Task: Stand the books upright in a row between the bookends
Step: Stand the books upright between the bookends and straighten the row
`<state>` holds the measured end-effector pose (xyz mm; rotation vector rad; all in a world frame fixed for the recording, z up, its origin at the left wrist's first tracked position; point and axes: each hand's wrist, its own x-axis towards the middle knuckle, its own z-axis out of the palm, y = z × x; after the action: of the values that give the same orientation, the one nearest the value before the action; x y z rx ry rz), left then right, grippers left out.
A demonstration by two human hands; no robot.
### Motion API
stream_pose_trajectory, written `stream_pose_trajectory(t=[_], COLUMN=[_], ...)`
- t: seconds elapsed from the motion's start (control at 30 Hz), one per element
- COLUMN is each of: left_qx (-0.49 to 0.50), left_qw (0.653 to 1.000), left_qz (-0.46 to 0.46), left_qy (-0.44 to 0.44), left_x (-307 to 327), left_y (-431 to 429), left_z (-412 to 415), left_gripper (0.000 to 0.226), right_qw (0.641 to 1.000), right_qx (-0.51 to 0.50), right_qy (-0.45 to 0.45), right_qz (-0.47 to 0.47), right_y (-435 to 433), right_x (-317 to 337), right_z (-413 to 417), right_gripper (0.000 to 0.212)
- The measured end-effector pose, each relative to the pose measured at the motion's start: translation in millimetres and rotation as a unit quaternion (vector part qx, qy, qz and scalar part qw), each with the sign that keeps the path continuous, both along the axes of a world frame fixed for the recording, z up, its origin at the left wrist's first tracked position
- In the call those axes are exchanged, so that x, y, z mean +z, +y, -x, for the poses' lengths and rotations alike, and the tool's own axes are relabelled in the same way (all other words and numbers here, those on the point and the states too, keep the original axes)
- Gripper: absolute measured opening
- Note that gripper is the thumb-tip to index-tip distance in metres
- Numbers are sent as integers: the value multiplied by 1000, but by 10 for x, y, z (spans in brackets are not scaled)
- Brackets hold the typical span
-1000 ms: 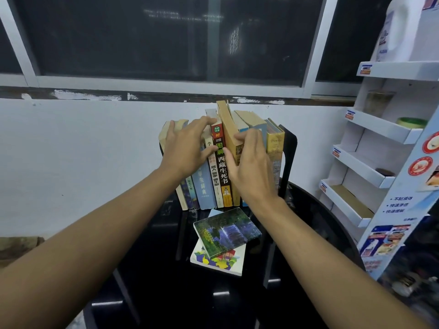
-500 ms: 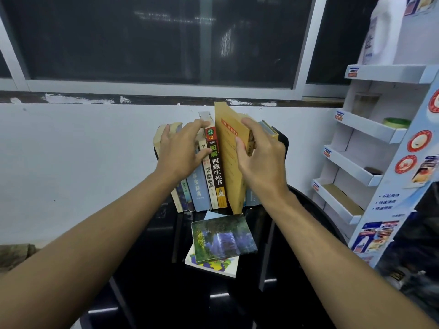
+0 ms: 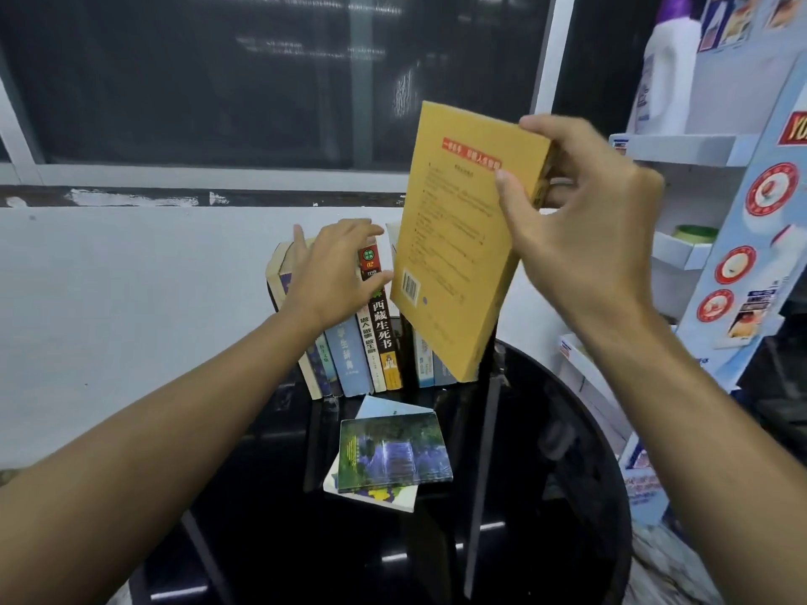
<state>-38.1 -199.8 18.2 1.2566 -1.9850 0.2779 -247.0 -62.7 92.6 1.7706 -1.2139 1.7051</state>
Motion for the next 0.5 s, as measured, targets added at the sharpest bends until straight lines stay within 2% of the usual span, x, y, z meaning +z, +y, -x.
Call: stream_pose_trajectory(t=[0.2,0.33,0.5], left_qx=[-38,-65,-53], left_qw=[999,998,996], left_qz=[15,-1,-9], left_qy=[-15,-27,-77], left_x=[62,95,92], left_y=[-59,-65,-97], left_z=[298,512,758], left_gripper=[56,52,57], right_qw=[999,998,994], right_qx=[-30,-60,-91], right_qy=[10,22,38], right_qz=[13,-14,-51], right_y=[255,384,444], right_x=[269,351,281], right_z=[323,614,788], right_gripper=[34,41,38])
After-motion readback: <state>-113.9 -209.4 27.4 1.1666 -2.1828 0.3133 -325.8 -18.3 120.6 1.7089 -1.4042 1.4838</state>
